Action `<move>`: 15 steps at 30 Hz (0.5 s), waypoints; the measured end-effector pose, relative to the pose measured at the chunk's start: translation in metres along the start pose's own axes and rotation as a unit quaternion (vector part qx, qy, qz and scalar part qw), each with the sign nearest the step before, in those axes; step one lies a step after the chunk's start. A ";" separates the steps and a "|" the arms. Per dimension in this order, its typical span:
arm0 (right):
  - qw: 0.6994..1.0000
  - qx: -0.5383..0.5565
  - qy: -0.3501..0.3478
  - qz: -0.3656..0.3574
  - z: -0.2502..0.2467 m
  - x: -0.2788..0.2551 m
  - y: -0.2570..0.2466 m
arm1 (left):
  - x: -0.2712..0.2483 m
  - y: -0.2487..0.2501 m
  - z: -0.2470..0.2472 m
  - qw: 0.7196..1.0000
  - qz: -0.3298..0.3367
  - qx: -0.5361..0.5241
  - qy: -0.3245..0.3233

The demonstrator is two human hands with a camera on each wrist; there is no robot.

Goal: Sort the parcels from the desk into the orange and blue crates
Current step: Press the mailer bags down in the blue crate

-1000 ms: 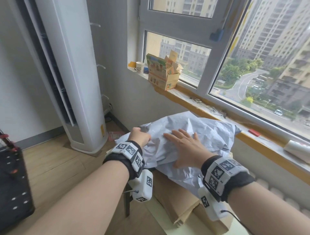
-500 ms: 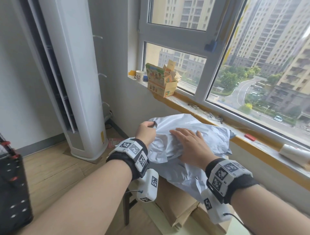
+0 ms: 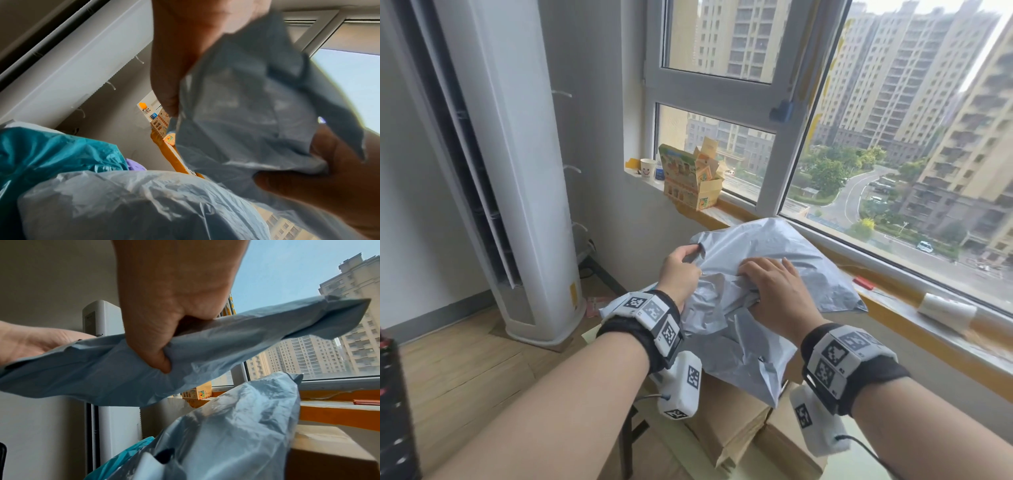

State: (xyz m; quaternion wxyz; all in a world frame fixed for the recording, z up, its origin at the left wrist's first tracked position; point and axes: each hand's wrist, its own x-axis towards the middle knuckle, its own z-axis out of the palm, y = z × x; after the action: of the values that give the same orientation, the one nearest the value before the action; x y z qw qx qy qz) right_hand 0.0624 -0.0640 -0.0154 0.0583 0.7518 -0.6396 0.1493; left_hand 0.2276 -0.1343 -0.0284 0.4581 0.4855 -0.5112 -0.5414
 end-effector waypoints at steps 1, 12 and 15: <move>1.000 0.000 0.005 0.000 0.001 -0.001 0.001 | 0.000 -0.002 0.002 1.000 -0.001 -0.001 -0.003; 0.987 -0.058 0.149 -0.019 -0.009 -0.012 0.015 | -0.001 0.001 0.013 0.998 0.033 -0.030 -0.046; 0.974 -0.084 0.209 0.014 -0.022 -0.011 0.017 | -0.003 0.010 0.016 0.996 0.042 -0.055 -0.052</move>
State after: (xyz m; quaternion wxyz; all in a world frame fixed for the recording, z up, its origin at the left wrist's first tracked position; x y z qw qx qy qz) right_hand 0.0410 -0.0506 0.0005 0.2515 0.6874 -0.6340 0.2495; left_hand 0.2121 -0.1301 -0.0177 0.4788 0.4093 -0.5238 -0.5735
